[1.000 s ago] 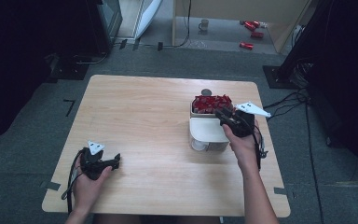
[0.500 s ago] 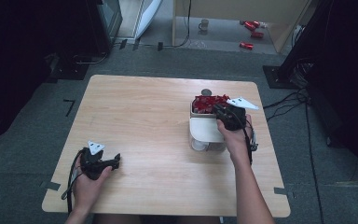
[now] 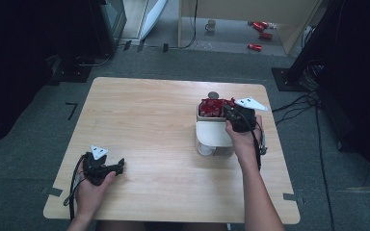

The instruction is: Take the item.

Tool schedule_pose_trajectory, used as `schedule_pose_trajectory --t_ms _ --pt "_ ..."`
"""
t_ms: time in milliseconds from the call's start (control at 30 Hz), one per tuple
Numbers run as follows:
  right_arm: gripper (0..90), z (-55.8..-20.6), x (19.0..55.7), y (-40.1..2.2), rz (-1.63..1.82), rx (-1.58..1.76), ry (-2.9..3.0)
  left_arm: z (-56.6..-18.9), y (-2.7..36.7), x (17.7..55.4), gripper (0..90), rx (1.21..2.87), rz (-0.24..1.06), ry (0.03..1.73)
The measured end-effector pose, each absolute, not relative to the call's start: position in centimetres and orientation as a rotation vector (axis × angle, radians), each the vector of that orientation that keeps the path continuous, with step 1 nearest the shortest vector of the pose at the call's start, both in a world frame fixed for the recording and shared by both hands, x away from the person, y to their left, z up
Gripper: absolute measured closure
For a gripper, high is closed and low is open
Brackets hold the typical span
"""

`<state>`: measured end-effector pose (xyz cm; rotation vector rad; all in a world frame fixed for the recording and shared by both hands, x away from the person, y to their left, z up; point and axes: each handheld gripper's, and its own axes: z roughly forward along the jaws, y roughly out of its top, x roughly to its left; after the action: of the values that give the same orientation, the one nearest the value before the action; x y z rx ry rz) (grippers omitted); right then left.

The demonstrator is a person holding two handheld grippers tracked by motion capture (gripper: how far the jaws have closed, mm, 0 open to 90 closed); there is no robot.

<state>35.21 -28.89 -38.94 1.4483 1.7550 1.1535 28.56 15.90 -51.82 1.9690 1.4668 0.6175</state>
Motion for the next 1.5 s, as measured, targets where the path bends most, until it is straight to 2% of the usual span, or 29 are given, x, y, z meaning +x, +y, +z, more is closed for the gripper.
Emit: schedule_pose_trajectory --t_ms 900,1500 --pt "90.0 -35.4 34.1 -29.1 1.240 1.406 1.681 -51.8 15.9 28.6 10.5 1.968 0.617 1.467" --pt "90.0 -31.0 32.7 -28.7 1.309 1.317 1.606 -51.8 15.9 28.6 10.5 1.969 0.616 1.467"
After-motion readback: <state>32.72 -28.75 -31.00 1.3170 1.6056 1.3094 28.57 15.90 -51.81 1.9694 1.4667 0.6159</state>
